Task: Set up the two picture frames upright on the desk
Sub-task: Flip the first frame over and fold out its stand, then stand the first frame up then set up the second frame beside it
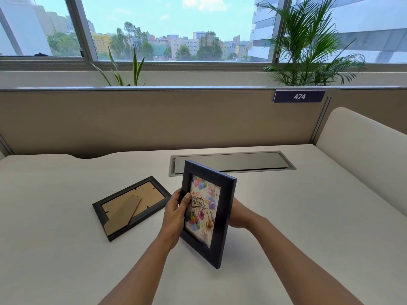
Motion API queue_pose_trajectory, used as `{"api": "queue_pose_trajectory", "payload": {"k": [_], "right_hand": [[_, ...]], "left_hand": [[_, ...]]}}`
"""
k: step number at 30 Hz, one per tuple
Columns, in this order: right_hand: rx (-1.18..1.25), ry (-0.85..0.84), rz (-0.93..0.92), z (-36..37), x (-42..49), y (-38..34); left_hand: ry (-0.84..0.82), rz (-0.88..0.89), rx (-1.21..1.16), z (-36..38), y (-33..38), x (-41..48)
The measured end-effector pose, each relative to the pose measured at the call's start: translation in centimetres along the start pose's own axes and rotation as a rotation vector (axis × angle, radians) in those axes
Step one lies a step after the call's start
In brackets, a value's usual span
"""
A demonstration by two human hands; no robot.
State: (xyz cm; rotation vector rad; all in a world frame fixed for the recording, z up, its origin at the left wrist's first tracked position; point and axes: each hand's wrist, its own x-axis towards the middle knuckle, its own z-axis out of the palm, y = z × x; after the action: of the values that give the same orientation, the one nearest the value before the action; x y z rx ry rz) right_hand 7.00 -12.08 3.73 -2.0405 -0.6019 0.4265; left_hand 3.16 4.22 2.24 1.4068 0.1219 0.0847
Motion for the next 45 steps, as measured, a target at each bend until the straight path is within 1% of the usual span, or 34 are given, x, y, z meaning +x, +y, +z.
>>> {"api": "queue_pose_trajectory", "payload": {"k": [3, 6, 8, 10, 12, 15, 17, 20, 23, 26, 28, 29, 31, 34, 36, 40, 42, 45], "right_hand": [[0.303, -0.027, 0.081, -0.5, -0.1, 0.3], [0.597, 0.000, 0.245, -0.6, 0.3, 1.2], [0.711, 0.002, 0.276, -0.4, 0.3, 1.4], [0.746, 0.024, 0.260, -0.1, 0.2, 1.4], [0.731, 0.069, 0.214, 0.2, -0.1, 1.4], [0.494, 0.177, 0.129, 0.8, -1.2, 2.0], [0.377, 0.238, 0.127, 1.1, -2.3, 3.2], [0.466, 0.311, 0.111, 1.6, -4.0, 4.6], [0.576, 0.429, 0.074, 1.6, -4.8, 4.5], [0.614, 0.642, 0.039, 1.2, -5.3, 3.5], [0.658, 0.800, 0.007, 0.3, -5.7, 2.3], [0.678, 0.857, -0.013, -0.3, -5.9, 1.6], [0.685, 0.909, -0.055, -1.2, -6.3, -0.1], [0.584, 0.944, -0.118, -2.5, -6.3, -2.9], [0.441, 1.008, -0.184, -3.1, -6.1, -5.0], [-0.090, 1.168, -0.366, -1.8, -5.0, -10.0], [-0.271, 1.124, -0.449, 0.1, -3.7, -11.9], [-0.316, 0.929, -0.481, 3.7, -1.3, -13.0]], "left_hand": [[0.027, 0.012, -0.025, 0.4, -0.3, 0.1], [0.049, 0.017, -0.045, 0.8, -0.5, -0.1], [0.064, 0.025, -0.046, 1.0, -0.6, -0.1], [0.081, 0.032, -0.041, 1.1, -0.7, -0.1], [0.092, 0.038, -0.029, 1.0, -0.8, -0.1], [0.088, 0.043, -0.017, 0.9, -0.9, 0.0], [0.089, 0.043, -0.008, 0.8, -1.0, 0.0], [0.088, 0.033, 0.009, 0.6, -1.0, 0.0], [0.084, 0.008, 0.043, 0.2, -1.3, -0.3], [0.094, 0.005, 0.116, -0.6, -1.4, -1.0], [0.122, 0.014, 0.213, -1.5, -1.2, -1.5], [0.142, 0.018, 0.271, -1.9, -1.1, -1.6], [0.187, 0.036, 0.373, -3.1, -0.9, -2.0], [0.244, 0.066, 0.485, -5.0, -0.5, -2.5], [0.277, 0.086, 0.549, -6.4, -0.2, -2.8], [0.381, 0.092, 0.692, -9.4, 0.6, -3.5], [0.418, 0.084, 0.734, -10.8, 0.9, -3.6], [0.450, 0.059, 0.754, -12.5, 1.1, -3.6]]}}
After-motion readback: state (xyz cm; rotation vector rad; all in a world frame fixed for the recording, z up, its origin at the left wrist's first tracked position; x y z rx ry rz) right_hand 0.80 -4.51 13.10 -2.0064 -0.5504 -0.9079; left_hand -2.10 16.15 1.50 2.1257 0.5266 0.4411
